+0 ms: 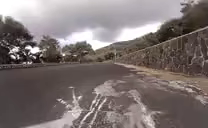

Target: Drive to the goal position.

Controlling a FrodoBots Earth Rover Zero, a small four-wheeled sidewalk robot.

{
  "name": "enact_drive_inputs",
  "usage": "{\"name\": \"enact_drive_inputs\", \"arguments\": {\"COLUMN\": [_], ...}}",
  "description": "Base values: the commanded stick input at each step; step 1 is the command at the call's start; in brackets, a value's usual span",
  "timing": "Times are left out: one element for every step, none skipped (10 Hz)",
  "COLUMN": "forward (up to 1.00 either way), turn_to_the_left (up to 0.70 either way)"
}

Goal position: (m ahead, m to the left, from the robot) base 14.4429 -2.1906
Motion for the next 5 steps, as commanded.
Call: {"name": "enact_drive_inputs", "arguments": {"forward": [1.00,1.00,1.00,1.00,1.00], "turn_to_the_left": [-0.01,-0.24,-0.02,-0.11,-0.09]}}
